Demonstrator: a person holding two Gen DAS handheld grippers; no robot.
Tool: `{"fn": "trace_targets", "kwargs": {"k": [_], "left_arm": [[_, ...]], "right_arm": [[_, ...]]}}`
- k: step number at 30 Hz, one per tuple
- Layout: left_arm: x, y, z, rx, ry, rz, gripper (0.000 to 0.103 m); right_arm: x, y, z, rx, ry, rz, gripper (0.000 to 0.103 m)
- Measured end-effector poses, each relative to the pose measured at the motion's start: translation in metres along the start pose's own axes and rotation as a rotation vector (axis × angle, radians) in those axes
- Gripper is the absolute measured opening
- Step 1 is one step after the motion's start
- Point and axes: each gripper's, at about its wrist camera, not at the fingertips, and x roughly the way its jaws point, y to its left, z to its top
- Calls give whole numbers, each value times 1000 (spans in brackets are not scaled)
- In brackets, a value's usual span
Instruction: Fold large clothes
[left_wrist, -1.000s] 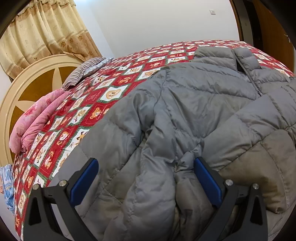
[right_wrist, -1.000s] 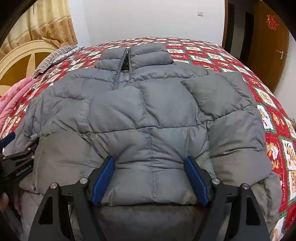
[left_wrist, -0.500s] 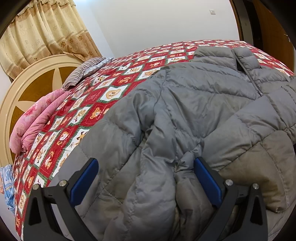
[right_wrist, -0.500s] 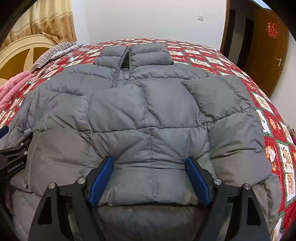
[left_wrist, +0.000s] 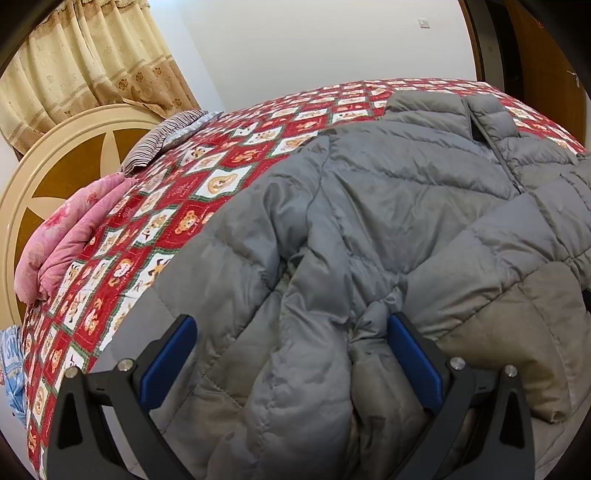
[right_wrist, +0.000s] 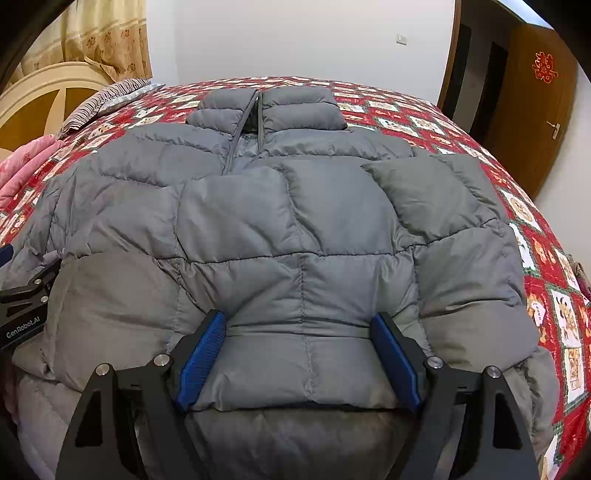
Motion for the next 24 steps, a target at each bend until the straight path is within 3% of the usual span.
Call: {"fn": "trace_targets", "kwargs": {"k": [9,17,24], "left_arm": [[1,0,0,0,0,-2,103],[-11,18,1,-27,3,-57,103],[-74,86,-14,-69,-115,-9,103]], "right_arm": [[0,0,0,0,-2,1,81],[-1,-1,1,-6,0,-11,82],[-25,-4,-1,5,-8,15,83]]}}
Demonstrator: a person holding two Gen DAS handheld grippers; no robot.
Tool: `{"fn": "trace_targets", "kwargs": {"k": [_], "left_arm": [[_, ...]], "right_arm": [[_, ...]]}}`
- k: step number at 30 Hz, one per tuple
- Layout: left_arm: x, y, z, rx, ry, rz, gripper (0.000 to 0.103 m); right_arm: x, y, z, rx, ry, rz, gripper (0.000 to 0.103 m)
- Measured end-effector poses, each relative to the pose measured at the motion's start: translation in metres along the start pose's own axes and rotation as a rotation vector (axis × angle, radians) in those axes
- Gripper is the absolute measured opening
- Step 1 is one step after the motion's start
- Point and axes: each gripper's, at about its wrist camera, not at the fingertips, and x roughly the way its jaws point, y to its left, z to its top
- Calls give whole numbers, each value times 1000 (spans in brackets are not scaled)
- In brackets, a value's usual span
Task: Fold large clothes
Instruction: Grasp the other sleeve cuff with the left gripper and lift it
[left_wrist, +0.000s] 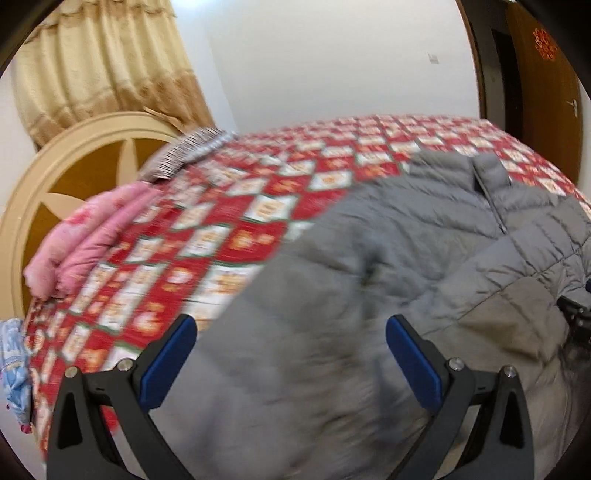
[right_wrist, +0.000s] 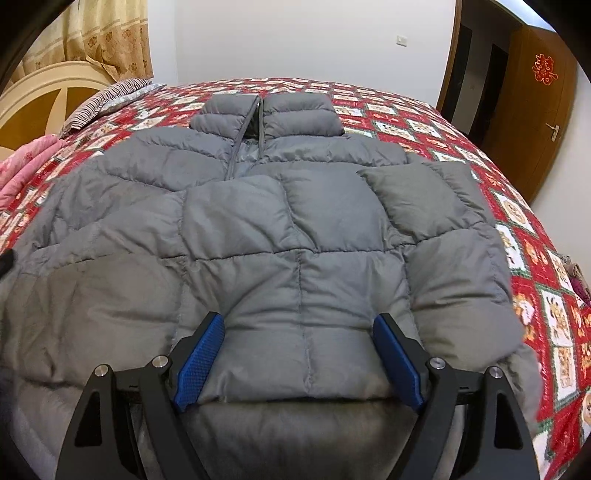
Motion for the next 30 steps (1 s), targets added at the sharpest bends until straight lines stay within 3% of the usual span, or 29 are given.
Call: {"fn": "trace_targets", "kwargs": {"k": [4,7,11,15,22,25,26,27,30], "left_arm": [[-13,57,-19,-28,29,78,103],[-13,96,-48,-49,94,147,103],[-13,134,-83,-127,178,181,103],[-13,150,-111,-210,244,132,103],[-1,126,-126,-272,284,0,100],[-2,120,-124,-272,267,-33,64],[-4,119,-122,-269,257,-41,46],[-6,118,-119,-262,250,-49,35],[-18,122,-106,-243,202,-35,25]], "right_arm": [[-17,4,-5,-10,-19,20,83],[-25,7,-9,-21,-15,27,83],[-38,7,-17,-23,-24,42,83],[-47,8,-24,-26,-36,52,83],[-55,5,-34,-33,-33,46,83],[-60,-2,-38,-26,-38,40,83],[-61,-5,-39,-21,-40,38,83],[-63,-8,-40,-14,-43,35,83],[-67,-16,-44,8,-49,31,83]]}}
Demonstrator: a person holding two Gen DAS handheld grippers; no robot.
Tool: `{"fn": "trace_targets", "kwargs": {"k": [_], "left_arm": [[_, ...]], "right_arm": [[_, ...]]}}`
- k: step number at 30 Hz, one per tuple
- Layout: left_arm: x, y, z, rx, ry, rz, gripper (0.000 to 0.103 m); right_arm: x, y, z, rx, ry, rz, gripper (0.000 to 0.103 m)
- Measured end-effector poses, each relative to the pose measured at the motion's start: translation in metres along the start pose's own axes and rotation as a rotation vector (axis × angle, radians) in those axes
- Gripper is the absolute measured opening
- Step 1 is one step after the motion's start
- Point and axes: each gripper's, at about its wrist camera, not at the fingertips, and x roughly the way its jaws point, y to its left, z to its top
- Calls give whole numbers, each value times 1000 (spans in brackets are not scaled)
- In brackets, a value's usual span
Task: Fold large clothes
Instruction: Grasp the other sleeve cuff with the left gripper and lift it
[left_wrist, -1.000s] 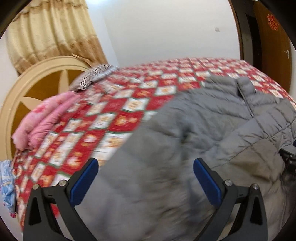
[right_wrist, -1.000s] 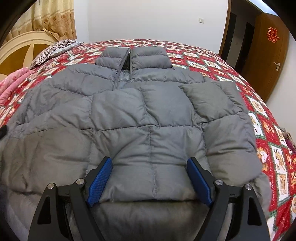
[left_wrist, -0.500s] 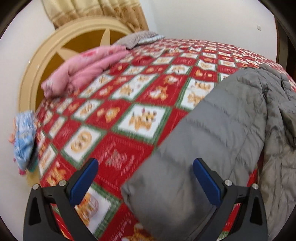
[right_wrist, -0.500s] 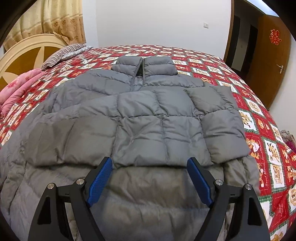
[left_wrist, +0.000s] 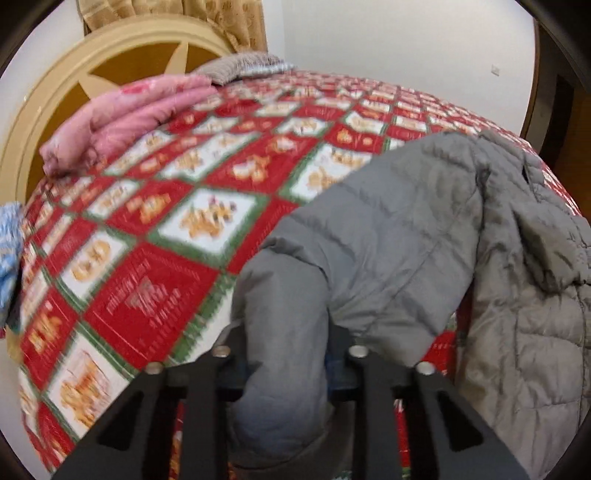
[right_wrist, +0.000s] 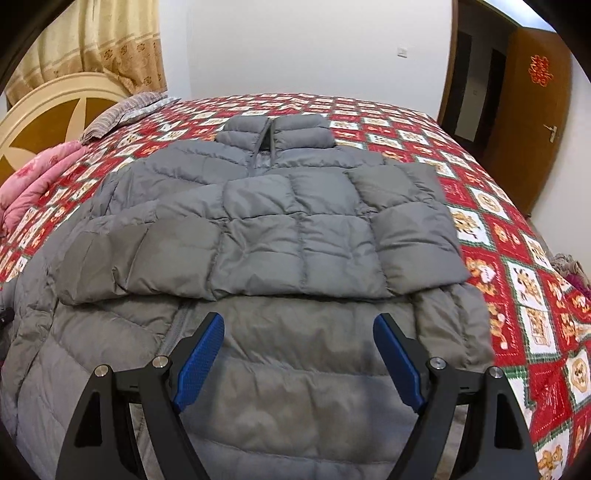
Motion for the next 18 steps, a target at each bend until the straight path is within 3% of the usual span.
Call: {"fn": "trace_targets", "kwargs": {"k": [6,11,18], "left_arm": [[-51,5,43,32,-176,48,22],[-94,-19,85,115,-316,76,22],[-134,-127,124,272,-453,-32,21]], "right_arm": [[-11,-15,-6,-12,-4,-32,83],[-20,-40,-6,9,-6,-92,83],[-30,-72,-11,57,-12,-120,83]]}}
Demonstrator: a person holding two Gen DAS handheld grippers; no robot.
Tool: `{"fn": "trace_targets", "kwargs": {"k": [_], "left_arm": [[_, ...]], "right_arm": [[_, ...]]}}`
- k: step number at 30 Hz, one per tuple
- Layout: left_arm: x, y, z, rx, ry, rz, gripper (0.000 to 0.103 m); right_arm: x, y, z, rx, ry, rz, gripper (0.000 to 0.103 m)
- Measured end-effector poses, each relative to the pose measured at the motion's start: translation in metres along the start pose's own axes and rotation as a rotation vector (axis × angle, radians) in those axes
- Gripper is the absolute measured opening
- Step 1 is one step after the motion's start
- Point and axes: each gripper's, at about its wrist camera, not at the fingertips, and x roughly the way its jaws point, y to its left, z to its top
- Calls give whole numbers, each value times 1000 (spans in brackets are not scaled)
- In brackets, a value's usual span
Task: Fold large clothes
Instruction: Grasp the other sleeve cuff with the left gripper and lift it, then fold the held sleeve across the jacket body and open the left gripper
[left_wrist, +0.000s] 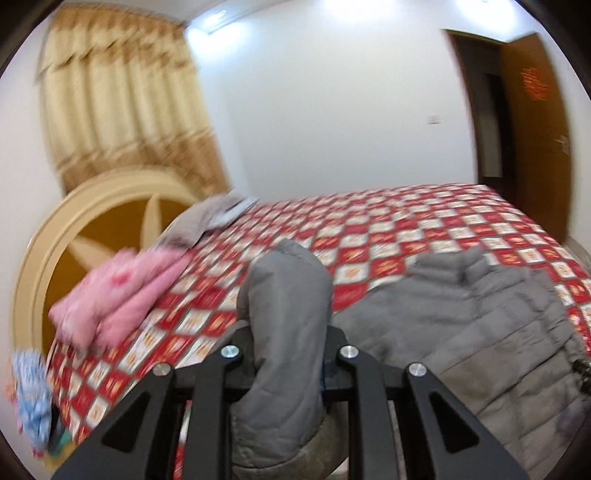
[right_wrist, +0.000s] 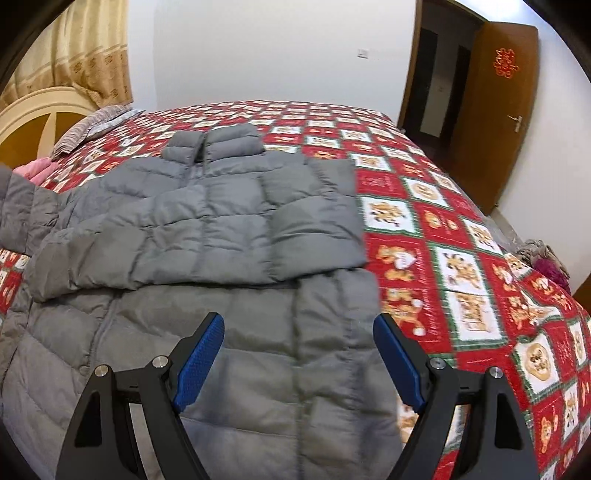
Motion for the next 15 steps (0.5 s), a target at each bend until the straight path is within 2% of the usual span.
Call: {"fn": "trace_targets", "kwargs": {"k": [4,9,15], "left_arm": [[6,-65,16,65,-24,-107,21],[16,-146,9,152,-5,-221,20],[24,-211,-7,242,19,-251,20]], "right_arm": [[-1,-17,-5,28,10,-13,83],[-2,-39,-12,49,16,-43,83],[3,-65,-17,84,24,-62,83]]}}
